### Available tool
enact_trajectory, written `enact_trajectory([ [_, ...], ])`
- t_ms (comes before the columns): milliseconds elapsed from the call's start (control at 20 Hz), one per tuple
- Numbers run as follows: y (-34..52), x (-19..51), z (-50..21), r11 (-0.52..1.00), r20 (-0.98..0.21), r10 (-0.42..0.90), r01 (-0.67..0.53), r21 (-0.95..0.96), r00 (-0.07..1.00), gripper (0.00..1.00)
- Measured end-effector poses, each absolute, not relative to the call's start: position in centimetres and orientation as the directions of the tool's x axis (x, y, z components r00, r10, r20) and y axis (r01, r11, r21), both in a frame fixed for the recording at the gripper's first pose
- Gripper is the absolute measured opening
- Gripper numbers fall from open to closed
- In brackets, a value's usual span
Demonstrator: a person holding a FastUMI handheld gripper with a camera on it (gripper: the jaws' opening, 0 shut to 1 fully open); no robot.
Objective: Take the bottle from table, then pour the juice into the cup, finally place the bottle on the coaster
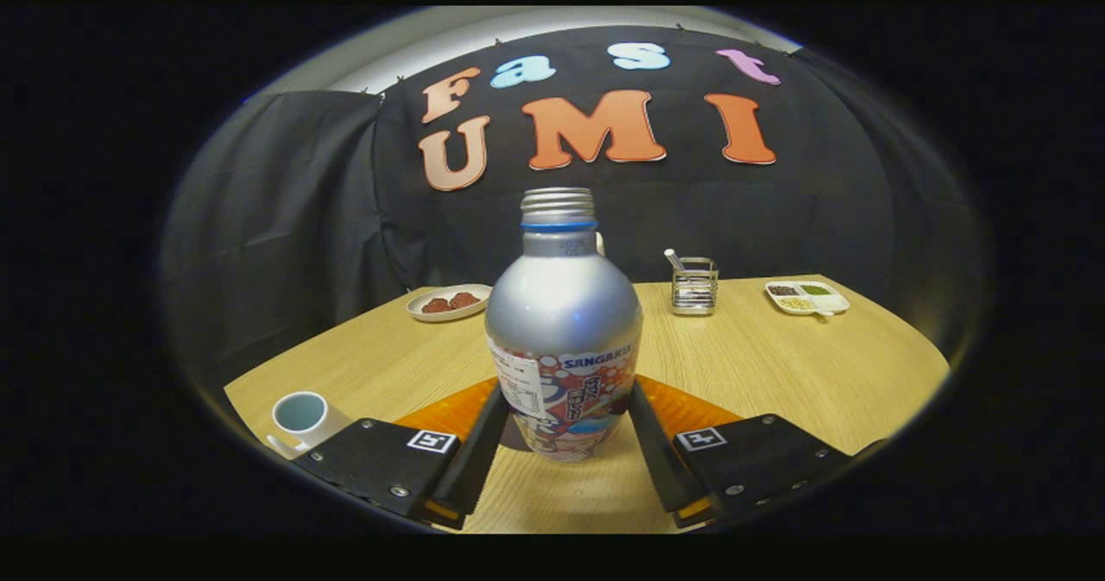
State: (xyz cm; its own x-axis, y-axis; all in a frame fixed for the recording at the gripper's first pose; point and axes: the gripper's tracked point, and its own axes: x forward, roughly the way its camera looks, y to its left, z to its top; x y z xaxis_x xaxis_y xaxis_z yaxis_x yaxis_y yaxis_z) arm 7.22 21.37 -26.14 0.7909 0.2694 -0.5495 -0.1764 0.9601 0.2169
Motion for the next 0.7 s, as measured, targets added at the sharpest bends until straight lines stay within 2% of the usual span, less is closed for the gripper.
enact_trajectory([
  [350, 23.8, 9.2, -29.0, 0.950, -0.572, 0.292, -0.162, 0.267, 0.767, 0.77],
  [700, 25.6, 9.1, -29.9, 0.944, -0.576, 0.321, -0.202, 0.261, 0.752, 0.77],
])
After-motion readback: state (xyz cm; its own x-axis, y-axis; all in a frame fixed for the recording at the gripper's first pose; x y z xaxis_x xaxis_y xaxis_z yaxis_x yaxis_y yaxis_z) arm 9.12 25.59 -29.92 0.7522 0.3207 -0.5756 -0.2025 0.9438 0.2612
